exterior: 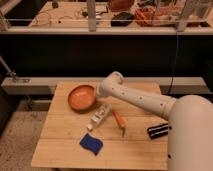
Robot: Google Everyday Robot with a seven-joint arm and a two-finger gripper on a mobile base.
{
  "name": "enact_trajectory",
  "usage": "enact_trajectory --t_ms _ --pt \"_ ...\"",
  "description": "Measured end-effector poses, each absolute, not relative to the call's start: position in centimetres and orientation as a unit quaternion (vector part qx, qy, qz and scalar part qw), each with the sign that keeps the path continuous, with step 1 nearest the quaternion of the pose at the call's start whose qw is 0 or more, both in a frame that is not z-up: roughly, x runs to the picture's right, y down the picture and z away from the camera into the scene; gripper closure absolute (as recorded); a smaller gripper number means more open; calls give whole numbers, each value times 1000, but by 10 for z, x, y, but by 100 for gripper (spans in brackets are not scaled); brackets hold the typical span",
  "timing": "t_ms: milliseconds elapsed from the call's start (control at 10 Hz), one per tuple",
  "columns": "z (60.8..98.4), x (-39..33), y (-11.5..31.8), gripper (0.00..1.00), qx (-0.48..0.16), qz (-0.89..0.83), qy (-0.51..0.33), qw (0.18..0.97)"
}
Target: Drag the ceramic bowl in a circle
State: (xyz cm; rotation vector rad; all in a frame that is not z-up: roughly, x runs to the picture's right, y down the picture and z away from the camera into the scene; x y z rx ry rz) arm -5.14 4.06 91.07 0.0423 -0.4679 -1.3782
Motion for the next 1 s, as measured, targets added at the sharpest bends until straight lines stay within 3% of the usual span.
enact_trajectory --t_ms 600,1000 --pt "845 -103 107 100 25 -665 -220 714" --pt "855 -135 83 100 51 -683 -230 692"
